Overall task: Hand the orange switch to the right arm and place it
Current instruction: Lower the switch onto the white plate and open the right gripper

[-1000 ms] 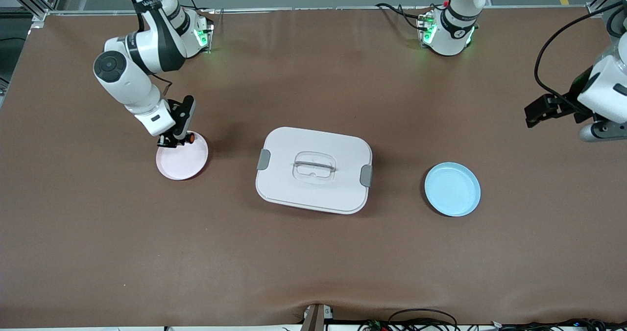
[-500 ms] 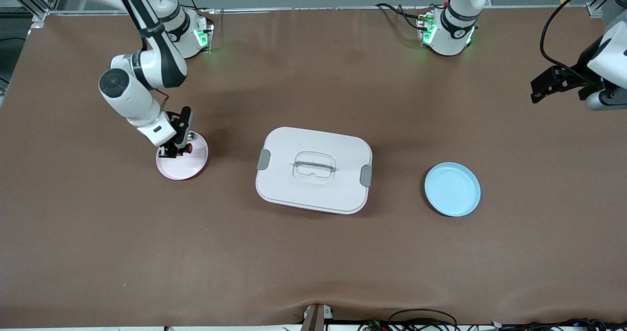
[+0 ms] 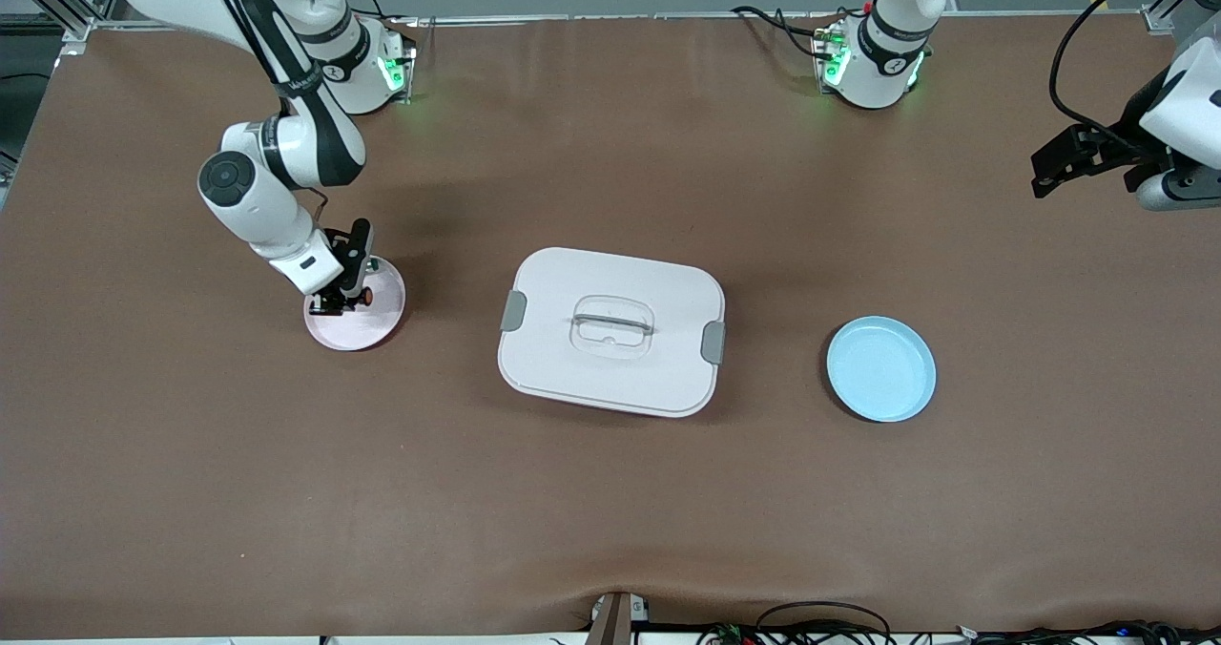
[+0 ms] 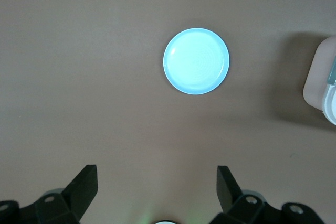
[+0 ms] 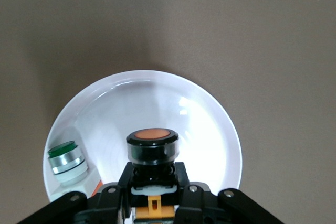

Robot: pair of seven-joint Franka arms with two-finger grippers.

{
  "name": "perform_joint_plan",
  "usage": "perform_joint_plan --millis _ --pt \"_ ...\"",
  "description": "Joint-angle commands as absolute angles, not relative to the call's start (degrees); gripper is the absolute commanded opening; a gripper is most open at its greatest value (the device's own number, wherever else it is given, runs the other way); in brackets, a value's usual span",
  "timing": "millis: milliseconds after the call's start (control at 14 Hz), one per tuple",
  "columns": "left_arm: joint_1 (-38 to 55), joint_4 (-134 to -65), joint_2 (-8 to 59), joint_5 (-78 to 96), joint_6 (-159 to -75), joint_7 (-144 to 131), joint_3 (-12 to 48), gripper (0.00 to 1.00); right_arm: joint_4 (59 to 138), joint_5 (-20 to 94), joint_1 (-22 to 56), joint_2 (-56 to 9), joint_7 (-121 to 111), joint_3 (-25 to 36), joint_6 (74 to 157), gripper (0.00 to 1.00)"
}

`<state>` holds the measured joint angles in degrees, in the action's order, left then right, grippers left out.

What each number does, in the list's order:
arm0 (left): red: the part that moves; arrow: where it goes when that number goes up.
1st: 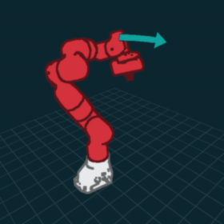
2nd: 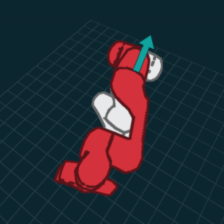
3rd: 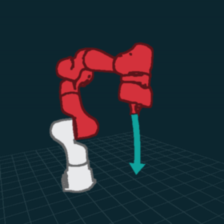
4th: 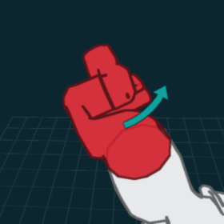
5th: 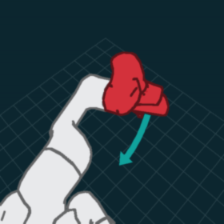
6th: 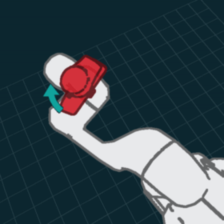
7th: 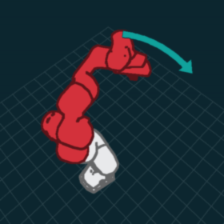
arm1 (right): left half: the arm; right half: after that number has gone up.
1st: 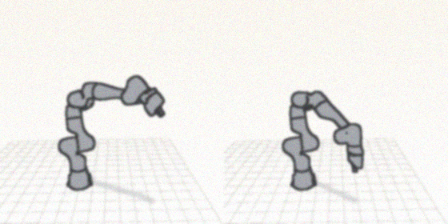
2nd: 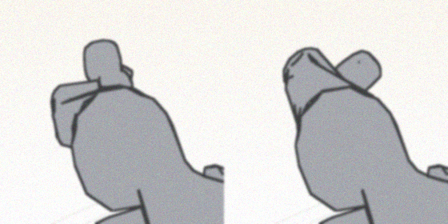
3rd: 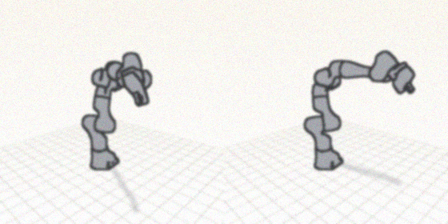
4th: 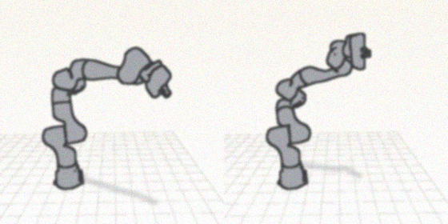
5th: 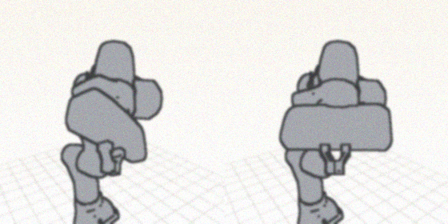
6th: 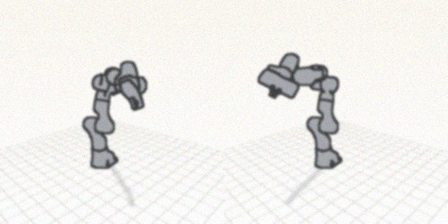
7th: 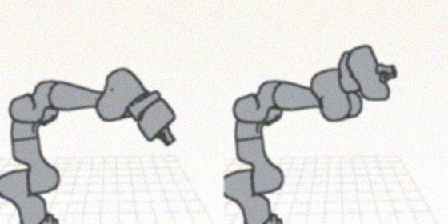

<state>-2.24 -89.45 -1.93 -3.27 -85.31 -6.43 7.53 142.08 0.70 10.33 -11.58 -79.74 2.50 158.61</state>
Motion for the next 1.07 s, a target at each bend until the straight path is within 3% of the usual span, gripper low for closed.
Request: perform_joint_plan --millis 0,1000 --pt "-1.8 -90.4 -3.1 -2.5 -84.6 -5.3 7.1 1.00 141.8 0.2 9.6 -13.8 -80.4 1.8 160.5 0.00" --pt "-2.1 -90.4 -4.0 -0.7 -83.9 -5.3 8.4 1.00 141.1 0.2 9.8 -18.8 -80.4 1.6 165.8 0.00"
